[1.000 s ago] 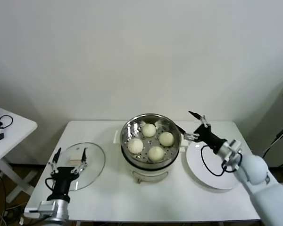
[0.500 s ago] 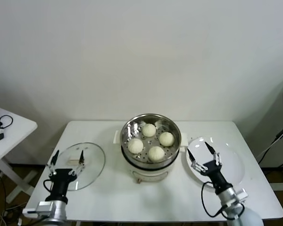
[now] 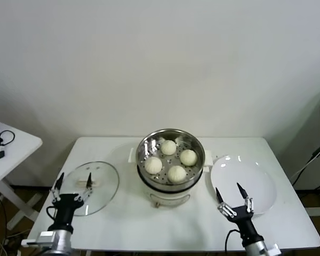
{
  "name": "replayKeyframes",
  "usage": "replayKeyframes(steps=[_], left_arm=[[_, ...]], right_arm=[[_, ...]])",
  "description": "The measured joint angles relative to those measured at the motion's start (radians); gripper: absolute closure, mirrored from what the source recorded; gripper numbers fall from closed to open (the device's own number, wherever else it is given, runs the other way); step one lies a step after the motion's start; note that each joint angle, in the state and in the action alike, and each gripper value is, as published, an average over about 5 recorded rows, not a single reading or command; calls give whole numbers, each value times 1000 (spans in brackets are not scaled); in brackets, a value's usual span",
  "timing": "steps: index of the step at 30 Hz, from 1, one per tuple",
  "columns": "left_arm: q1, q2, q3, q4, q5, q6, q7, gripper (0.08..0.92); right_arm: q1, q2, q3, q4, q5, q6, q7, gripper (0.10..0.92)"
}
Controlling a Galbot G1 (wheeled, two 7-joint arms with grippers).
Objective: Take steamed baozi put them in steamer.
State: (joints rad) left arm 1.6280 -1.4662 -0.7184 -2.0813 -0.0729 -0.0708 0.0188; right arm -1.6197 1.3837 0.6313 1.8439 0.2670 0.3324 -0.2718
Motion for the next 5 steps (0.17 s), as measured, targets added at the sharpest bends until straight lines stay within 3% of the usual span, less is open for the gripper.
replayKeyframes(steps=[5], left_arm=[[-1,-4,-2,3,-7,-6,10,177]], right_arm=[[-18,13,5,3,-2,11,2,203]])
